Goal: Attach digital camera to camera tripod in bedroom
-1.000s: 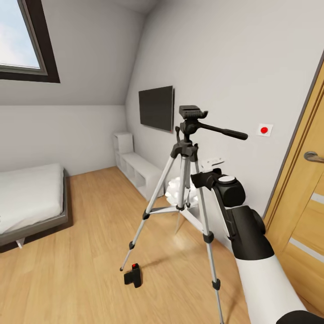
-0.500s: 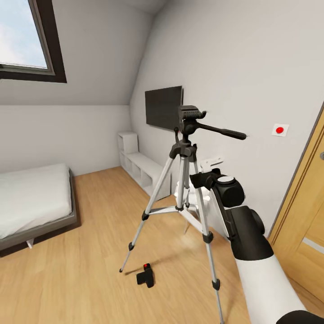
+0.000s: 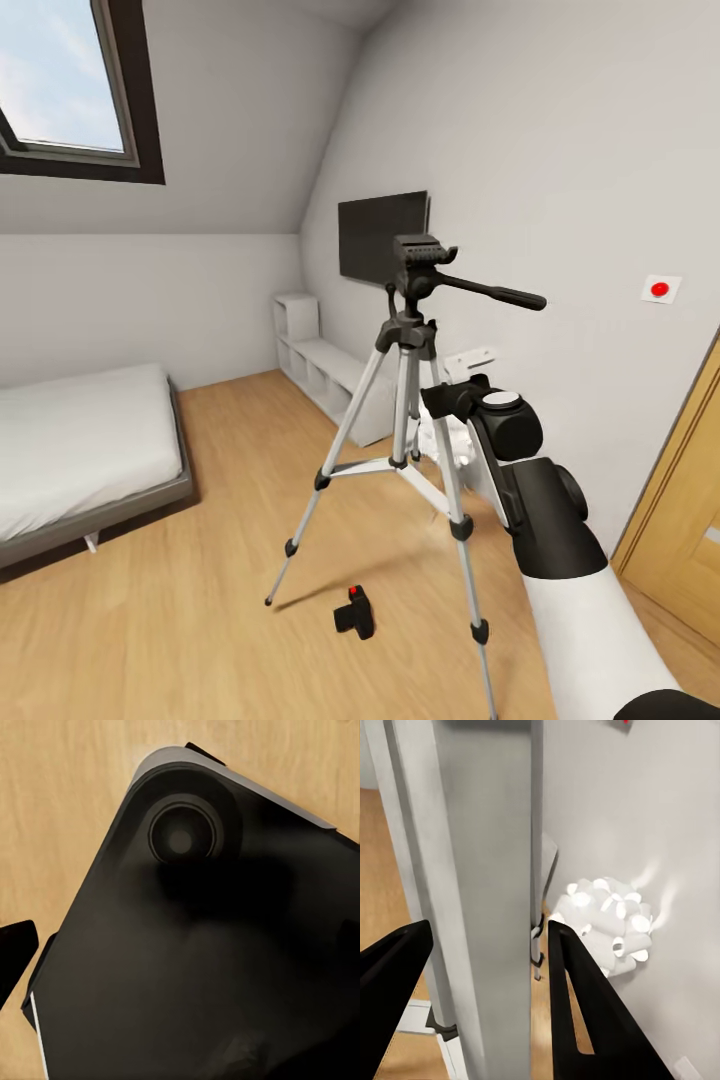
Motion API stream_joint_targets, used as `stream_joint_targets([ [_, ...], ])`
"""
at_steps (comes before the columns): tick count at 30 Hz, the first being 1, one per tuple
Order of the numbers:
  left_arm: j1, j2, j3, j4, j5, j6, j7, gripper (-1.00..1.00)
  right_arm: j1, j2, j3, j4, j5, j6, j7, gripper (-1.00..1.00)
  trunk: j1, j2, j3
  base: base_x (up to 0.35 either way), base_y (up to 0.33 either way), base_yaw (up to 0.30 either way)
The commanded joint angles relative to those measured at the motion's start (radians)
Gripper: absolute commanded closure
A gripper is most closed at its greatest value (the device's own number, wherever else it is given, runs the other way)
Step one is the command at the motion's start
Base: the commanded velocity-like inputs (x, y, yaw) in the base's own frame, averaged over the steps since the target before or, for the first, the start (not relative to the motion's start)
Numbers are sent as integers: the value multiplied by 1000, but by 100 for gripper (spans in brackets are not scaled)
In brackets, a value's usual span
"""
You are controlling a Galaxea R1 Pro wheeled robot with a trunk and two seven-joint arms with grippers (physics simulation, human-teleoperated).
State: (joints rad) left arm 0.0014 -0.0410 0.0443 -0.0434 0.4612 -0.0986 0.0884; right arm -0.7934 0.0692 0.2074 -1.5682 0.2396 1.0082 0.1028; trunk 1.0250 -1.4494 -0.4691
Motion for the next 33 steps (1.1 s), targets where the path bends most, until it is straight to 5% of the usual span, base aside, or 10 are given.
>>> stream_joint_targets([
  [1, 0, 0, 4, -1, -2, -1, 2, -100, -1, 1, 0, -1, 15, 4, 10, 100, 0, -1, -1, 0, 328, 0],
  [23, 0, -1, 7, -2, -4, -2, 4, -100, -1, 1, 7, -1, 12, 7, 24, 100, 0, -1, -1, 0, 328, 0],
  [33, 0, -3, 6, -1, -6, -1, 4, -100, -1, 1, 91, -1, 12, 7, 67, 100, 0, -1, -1, 0, 331, 0],
])
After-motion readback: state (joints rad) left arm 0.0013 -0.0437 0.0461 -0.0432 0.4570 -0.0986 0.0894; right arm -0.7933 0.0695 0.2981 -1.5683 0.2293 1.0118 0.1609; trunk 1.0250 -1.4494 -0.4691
